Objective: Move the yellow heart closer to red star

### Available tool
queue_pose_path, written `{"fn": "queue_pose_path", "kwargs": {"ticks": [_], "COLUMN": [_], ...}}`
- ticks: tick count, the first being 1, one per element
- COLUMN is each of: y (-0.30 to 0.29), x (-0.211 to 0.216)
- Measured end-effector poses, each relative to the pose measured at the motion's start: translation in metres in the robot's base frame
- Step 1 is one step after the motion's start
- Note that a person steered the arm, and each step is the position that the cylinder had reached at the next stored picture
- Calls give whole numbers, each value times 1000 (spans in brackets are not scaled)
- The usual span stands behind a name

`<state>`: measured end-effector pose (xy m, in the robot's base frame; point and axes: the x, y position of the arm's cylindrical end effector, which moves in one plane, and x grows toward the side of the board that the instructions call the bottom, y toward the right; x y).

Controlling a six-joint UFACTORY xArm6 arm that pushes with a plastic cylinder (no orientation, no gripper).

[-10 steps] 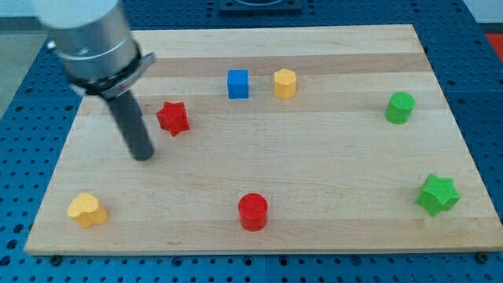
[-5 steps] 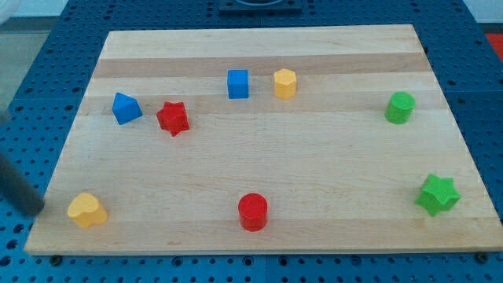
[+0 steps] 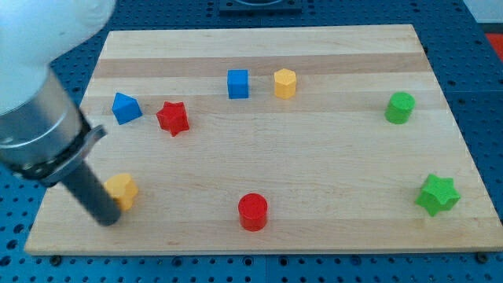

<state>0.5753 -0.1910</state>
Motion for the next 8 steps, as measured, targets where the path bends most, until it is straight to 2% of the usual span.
{"fn": "queue_pose_path", "kwargs": {"ticks": [2,4,5,6,8], "y": [34,8,-6,-6,4], "x": [-33,5,-7,-55,-56]}}
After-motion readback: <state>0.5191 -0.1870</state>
